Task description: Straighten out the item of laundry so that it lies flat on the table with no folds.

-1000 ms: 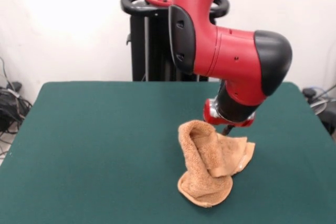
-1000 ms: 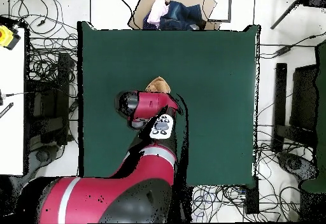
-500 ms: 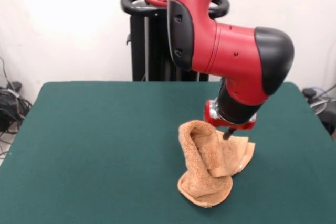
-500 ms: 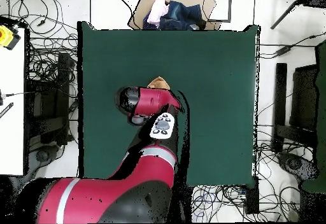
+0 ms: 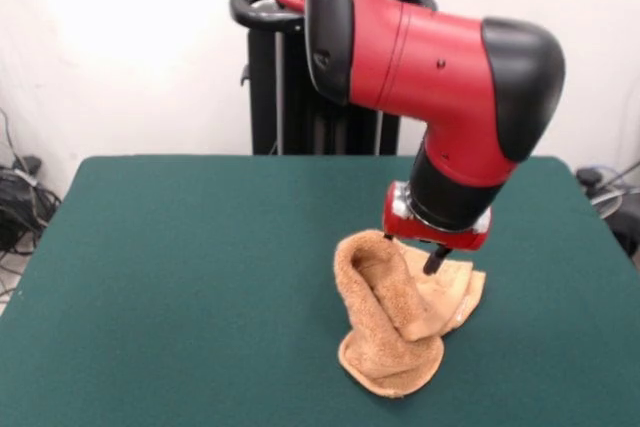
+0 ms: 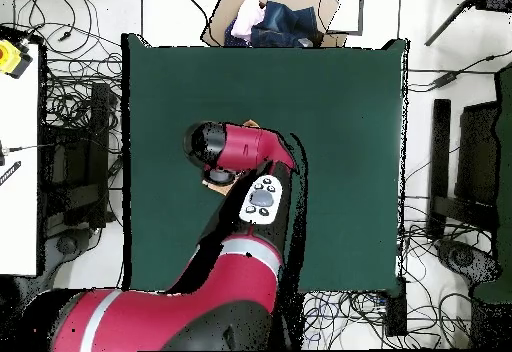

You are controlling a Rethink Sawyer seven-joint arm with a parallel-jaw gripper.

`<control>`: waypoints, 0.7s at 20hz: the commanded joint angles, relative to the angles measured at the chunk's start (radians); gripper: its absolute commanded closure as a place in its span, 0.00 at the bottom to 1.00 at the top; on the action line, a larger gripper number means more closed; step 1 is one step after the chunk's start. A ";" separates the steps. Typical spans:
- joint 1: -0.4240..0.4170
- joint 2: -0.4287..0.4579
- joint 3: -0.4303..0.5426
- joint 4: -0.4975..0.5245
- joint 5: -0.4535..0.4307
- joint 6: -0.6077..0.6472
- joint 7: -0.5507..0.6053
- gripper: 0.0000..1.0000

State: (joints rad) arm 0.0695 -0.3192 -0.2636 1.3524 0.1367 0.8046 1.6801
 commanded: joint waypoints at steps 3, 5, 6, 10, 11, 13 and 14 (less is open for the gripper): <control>0.003 -0.061 -0.074 0.097 0.037 -0.189 0.377 0.00; -0.001 -0.057 -0.105 0.134 0.006 -0.252 0.391 0.00; -0.003 -0.053 -0.124 0.148 -0.010 -0.278 0.397 0.00; -0.001 -0.011 -0.256 0.163 -0.084 -0.363 0.410 0.00; -0.001 0.003 -0.300 0.159 -0.106 -0.370 0.405 0.00; -0.010 0.021 -0.374 0.157 -0.170 -0.410 0.365 0.00; -0.017 0.037 -0.407 0.145 -0.199 -0.428 0.345 0.00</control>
State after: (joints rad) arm 0.0695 -0.3491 -0.5206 1.4067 0.0416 0.4698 1.8050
